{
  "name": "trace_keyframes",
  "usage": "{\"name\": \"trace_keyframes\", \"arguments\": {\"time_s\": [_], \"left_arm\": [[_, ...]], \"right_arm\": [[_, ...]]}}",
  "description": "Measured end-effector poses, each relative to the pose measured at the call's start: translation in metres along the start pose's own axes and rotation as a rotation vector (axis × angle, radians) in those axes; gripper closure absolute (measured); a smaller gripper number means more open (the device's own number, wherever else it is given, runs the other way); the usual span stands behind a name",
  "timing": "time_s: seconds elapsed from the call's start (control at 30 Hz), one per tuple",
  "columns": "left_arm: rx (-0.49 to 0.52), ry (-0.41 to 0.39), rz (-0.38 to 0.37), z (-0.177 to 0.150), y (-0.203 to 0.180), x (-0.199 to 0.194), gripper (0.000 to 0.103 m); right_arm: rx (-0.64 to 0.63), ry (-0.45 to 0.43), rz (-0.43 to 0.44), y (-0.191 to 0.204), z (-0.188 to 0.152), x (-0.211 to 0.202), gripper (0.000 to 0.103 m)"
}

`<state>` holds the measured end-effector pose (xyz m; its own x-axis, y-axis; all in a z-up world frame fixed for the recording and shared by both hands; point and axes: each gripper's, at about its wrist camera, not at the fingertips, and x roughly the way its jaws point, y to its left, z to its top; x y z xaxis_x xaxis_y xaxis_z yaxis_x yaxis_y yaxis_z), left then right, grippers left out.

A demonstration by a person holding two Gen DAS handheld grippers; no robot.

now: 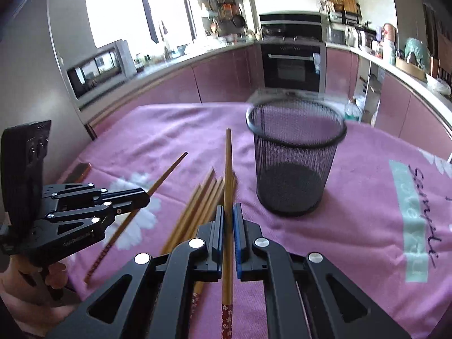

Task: Organize utensils
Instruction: 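Lift the chopstick with the right gripper and drop it into the mesh cup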

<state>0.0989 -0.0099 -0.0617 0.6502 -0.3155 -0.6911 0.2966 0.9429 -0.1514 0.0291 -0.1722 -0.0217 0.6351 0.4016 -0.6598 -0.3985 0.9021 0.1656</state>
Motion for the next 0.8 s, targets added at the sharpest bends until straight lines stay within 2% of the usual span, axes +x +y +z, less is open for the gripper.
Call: {"name": "trace_keyframes", "arguments": {"time_s": [0.37, 0.63, 0.8], "left_arm": [[0.019, -0.193, -0.189, 0.047, -0.015, -0.072, 0.096], [0.037, -0.371, -0.231, 0.1, -0.04, -0.111, 0.096], [0.03, -0.43, -0.251, 0.136, -0.054, -0.123, 0.096]], "right_arm": [[0.043, -0.187, 0.054, -0.018, 0.034, -0.052, 0.098], [0.013, -0.298, 0.046, -0.027, 0.074, -0.077, 0.098], [-0.004, -0.352, 0.025, -0.035, 0.094, -0.09, 0.098]]}}
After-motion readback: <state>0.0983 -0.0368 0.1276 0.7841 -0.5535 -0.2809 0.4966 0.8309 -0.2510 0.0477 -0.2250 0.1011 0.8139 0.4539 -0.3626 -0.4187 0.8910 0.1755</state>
